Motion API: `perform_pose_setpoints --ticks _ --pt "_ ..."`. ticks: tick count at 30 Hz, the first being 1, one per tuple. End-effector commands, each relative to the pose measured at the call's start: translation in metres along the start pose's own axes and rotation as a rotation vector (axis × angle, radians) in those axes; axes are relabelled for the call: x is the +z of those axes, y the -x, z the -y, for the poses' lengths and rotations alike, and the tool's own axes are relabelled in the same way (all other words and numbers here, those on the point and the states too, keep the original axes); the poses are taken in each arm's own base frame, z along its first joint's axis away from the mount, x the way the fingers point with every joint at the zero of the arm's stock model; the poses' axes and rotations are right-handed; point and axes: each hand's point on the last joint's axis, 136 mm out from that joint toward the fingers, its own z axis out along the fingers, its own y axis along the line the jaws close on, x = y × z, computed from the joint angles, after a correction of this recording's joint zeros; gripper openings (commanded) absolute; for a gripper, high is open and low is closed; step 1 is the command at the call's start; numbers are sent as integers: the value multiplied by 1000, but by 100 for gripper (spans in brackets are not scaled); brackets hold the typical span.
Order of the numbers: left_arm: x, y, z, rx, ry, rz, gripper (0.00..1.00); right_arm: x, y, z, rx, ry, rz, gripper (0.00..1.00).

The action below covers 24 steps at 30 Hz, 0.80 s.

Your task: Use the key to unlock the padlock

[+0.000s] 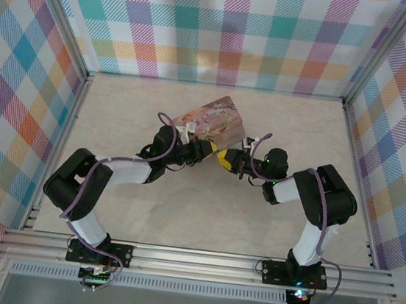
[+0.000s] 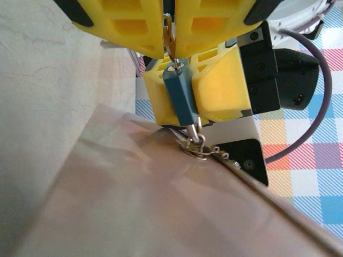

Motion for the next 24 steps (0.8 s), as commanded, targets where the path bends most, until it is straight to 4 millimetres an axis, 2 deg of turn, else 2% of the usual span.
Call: perform_pose_setpoints --ticks 1,5,12,14,20,22,24 --pt "-6 -55 35 75 -132 -256 0 -1 14 -32 -112 80 86 20" --pt "-7 -47 23 61 -86 -222 0 -9 7 -22 -100 57 96 27" --pt "-7 -42 23 59 -82 -210 0 -18 3 -18 -93 43 112 35" --pt "-7 -42 22 58 -78 -205 0 -18 2 -16 -89 39 108 34" --pt "-6 -44 19 49 -69 -214 0 -16 -1 -13 -81 34 93 18" --pt "-7 -44 16 48 -55 -206 0 -17 -3 -10 -77 18 91 20" --pt "-7 -44 9 52 -17 -204 0 -19 -6 -3 -77 -23 83 27"
